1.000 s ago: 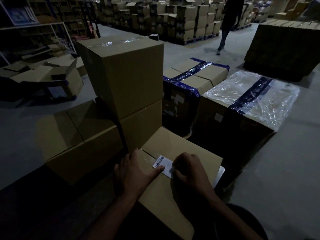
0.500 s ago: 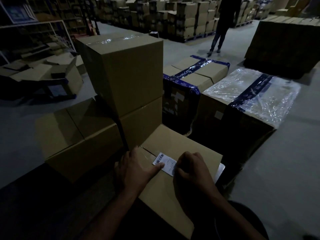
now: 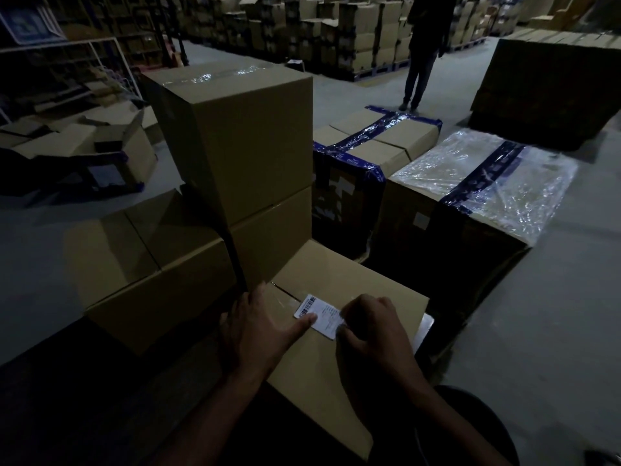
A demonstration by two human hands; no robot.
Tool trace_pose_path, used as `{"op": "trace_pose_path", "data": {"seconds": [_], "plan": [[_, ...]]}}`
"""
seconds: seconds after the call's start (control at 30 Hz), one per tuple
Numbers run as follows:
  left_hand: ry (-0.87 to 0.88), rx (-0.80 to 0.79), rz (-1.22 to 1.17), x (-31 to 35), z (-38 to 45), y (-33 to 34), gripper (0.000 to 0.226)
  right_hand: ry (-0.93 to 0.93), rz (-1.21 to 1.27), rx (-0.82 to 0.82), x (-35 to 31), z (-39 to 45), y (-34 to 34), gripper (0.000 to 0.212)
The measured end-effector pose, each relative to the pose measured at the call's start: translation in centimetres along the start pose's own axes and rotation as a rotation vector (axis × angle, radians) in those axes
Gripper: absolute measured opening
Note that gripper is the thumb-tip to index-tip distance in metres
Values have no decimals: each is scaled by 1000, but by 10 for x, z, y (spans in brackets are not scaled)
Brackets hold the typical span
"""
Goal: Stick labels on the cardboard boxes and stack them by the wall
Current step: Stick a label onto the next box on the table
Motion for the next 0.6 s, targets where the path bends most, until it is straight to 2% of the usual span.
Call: {"op": "trace_pose_path", "data": {"seconds": [0.13,0.27,0.37,0.5,0.6], "plan": [[-5,-6,-4,0,1,1,122,-1,33,43,1,2,-1,29],[-19,-21,-9,-1,2,2,121,-91,-119,137,6,-10,6,28],[-31,-8,-1,0,3,2,104,-95,-215,165,2,-25,11,17],[-42,34,-6,-2,4,3,79,-137,-238,154,-1,-22,12,12],[-105,-10,9,-8,2,-2,85,-205,-228,80,4,-7,8,9]]}}
Point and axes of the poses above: each hand's wrist, its own z-axis towards the middle knuckle, its own y-axis out of the palm, x = y × z, the point moved 1 cm from there along z, towards the middle knuckle, and after that the axes turned 4 degrees about -y, right-handed, at the moved point
